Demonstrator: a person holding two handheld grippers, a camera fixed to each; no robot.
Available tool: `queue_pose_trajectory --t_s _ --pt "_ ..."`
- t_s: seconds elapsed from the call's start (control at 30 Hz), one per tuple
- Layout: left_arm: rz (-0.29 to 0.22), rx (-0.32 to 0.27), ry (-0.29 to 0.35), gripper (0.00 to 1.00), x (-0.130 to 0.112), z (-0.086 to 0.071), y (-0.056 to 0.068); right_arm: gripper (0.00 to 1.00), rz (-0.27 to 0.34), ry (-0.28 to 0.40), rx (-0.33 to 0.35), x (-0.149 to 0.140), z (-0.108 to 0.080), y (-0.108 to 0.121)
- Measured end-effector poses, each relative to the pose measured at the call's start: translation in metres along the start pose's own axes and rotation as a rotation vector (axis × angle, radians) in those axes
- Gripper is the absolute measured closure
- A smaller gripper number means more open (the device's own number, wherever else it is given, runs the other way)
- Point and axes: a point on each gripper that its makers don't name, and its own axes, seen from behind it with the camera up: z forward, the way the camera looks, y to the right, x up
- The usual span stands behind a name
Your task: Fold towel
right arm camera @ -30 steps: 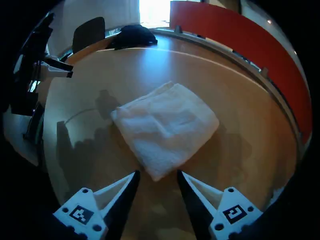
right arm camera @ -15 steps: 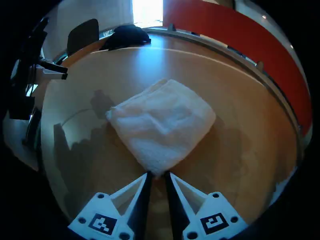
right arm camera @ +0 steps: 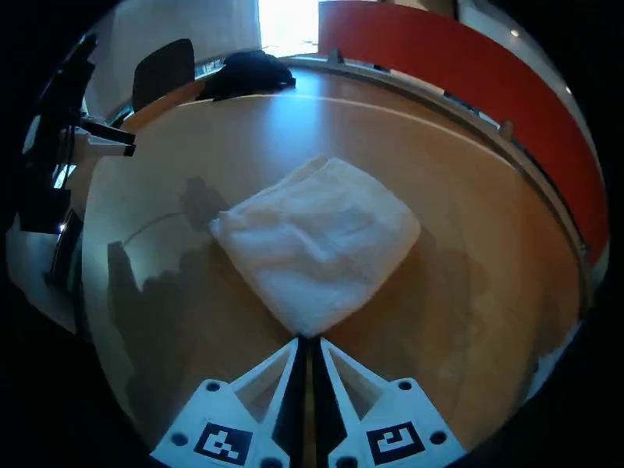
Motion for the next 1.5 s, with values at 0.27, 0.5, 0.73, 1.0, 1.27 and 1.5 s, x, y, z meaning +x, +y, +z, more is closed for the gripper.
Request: queue_pose_trajectory --t_s 0.27,0.5,0.73,1.0,1.27,1.5 --pt "0.0 0.001 0.006 0.15 0.003 -0.001 -0.001 0.95 -0.046 0.063 -0.024 0.031 -0.019 0.007" --pt "0.009 -0.002 0.025 0.15 0.014 -0.004 0.001 0.95 -0.084 0.149 -0.046 0.08 -0.046 0.018" --pt "0.011 -0.009 0.045 0.15 0.025 -0.007 0.006 0.95 -0.103 0.243 -0.079 0.135 -0.081 0.032" --pt "0.007 -0.019 0.065 0.15 0.032 -0.01 0.012 0.95 -0.1 0.314 -0.113 0.169 -0.12 0.049" --pt "0.02 -0.031 0.076 0.15 0.038 -0.01 0.021 0.95 -0.071 0.333 -0.153 0.165 -0.148 0.079" --pt "0.029 -0.038 0.078 0.15 0.039 -0.01 0.026 0.95 -0.051 0.34 -0.193 0.157 -0.173 0.109"
